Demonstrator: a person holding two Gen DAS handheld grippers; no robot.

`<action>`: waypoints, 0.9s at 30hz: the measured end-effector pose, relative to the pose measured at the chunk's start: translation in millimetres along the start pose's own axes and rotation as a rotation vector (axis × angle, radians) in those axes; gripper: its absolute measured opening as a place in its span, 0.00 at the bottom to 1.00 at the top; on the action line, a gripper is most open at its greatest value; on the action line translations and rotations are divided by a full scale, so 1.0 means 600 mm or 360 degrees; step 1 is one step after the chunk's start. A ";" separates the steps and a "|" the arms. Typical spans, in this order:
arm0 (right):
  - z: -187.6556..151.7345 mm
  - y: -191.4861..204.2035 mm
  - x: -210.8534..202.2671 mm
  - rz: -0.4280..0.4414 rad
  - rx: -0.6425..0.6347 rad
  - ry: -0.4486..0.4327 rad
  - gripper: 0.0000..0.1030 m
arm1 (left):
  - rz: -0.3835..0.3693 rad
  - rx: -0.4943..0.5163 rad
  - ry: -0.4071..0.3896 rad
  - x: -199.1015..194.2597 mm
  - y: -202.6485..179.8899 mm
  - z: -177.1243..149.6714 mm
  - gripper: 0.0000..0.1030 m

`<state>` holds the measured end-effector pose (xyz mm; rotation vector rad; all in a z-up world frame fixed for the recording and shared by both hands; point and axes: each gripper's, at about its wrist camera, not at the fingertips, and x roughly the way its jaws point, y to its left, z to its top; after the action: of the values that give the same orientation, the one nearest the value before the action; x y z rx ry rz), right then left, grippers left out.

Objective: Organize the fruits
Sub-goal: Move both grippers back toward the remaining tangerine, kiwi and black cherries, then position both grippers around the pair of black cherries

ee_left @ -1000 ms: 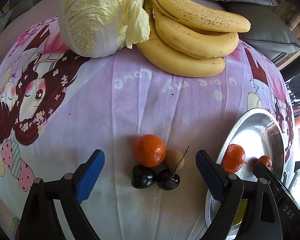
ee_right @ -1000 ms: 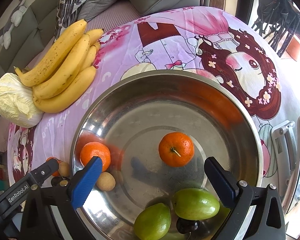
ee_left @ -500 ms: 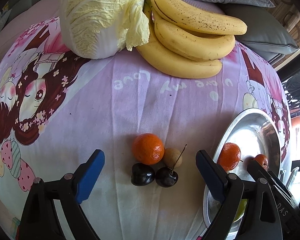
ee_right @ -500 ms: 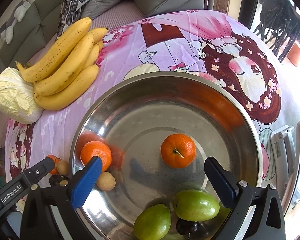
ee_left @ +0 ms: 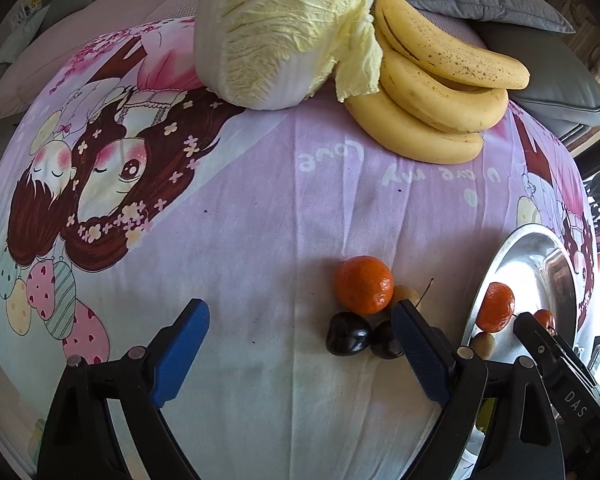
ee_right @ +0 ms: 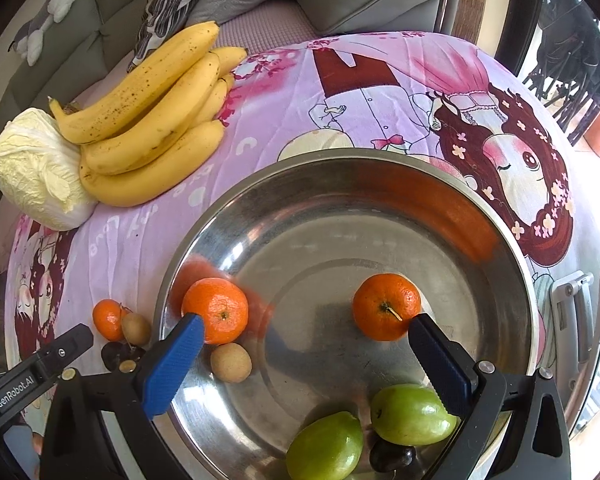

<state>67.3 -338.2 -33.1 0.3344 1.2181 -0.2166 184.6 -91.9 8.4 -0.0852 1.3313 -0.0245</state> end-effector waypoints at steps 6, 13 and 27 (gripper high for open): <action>-0.001 0.020 -0.005 0.0028 -0.0046 -0.0016 1.00 | 0.0030 -0.0093 -0.0032 -0.017 0.047 0.005 0.90; -0.003 0.042 -0.019 0.0083 -0.0077 -0.0057 1.00 | 0.0057 -0.0206 -0.0019 -0.029 0.106 0.007 0.90; -0.014 0.131 -0.019 0.0202 -0.0244 -0.0029 1.00 | -0.0059 -0.0255 -0.0058 -0.025 0.108 0.017 0.90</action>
<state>82.8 -262.4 -14.3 0.2746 1.1836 -0.0165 188.8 -25.6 20.3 -0.2452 1.2936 0.0524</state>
